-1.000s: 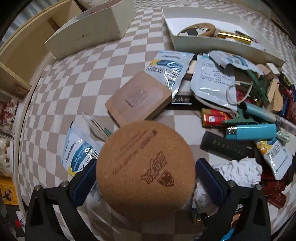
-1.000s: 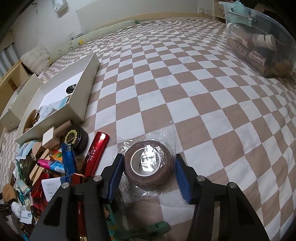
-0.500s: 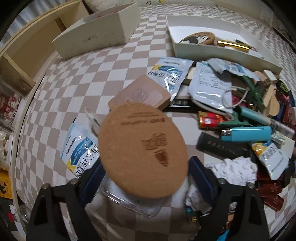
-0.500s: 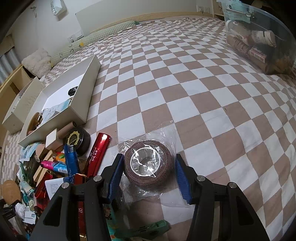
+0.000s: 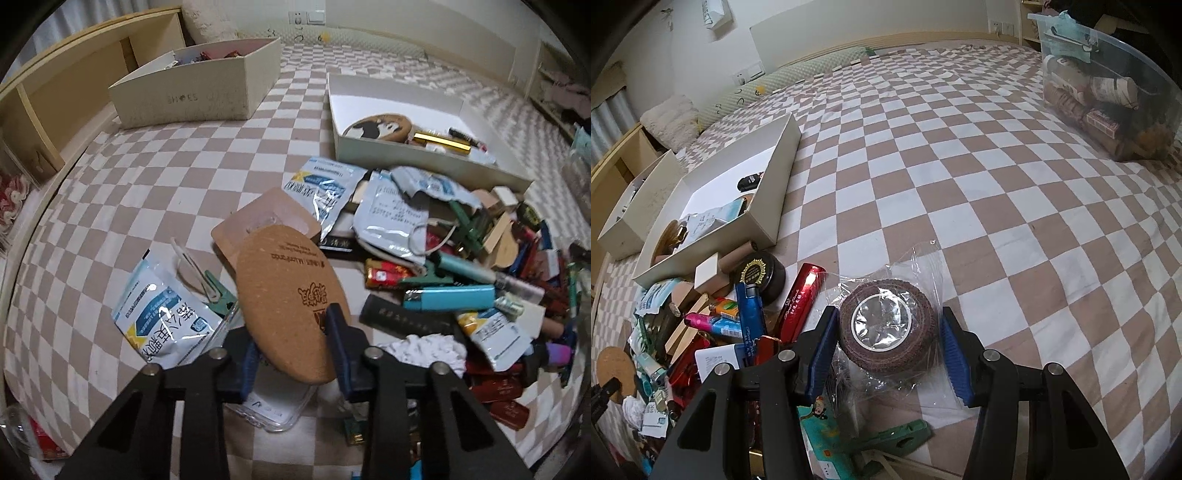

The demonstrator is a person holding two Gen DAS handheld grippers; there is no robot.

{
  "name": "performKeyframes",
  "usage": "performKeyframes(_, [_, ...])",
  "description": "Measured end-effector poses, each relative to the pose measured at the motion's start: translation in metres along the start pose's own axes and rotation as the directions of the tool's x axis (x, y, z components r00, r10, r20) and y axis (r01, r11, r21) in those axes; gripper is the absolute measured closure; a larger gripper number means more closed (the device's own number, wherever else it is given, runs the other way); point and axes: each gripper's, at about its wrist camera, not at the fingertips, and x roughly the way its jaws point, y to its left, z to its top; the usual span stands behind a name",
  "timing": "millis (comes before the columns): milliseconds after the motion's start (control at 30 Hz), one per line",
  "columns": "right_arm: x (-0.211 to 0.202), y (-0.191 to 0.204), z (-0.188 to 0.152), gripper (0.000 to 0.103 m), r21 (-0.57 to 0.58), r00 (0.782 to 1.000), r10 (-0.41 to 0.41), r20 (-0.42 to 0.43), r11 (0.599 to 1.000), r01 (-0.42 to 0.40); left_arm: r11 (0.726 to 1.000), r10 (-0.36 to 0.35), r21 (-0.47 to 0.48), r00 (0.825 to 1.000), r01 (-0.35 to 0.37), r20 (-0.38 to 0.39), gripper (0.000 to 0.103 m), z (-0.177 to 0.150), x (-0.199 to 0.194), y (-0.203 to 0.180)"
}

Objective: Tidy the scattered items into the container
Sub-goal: 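Lift the cork coaster with the left tool while the right tool lifts the bagged tape roll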

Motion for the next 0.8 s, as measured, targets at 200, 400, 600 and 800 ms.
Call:
performKeyframes(200, [-0.008, -0.001, -0.002, 0.049, 0.002, 1.0, -0.003, 0.008, 1.0, 0.003, 0.996, -0.084, -0.001, 0.996, 0.084, 0.026, 0.09, 0.003, -0.009, -0.005])
performKeyframes(400, [-0.019, -0.001, -0.005, 0.049, 0.0, 1.0, -0.005, 0.018, 1.0, 0.005, 0.994, -0.103, 0.042, 0.994, 0.101, 0.037, 0.095, -0.002, -0.015, -0.016])
performKeyframes(600, [-0.03, 0.001, -0.014, 0.049, -0.012, 1.0, -0.01, 0.026, 1.0, 0.011, 0.994, -0.101, 0.034, 0.994, 0.099, 0.053, 0.095, -0.005, -0.018, -0.019])
performKeyframes(800, [-0.048, 0.007, -0.025, 0.049, -0.027, 0.999, 0.008, 0.04, 1.0, -0.007, 0.995, -0.095, 0.014, 0.993, 0.095, 0.067, 0.095, -0.007, -0.026, -0.016])
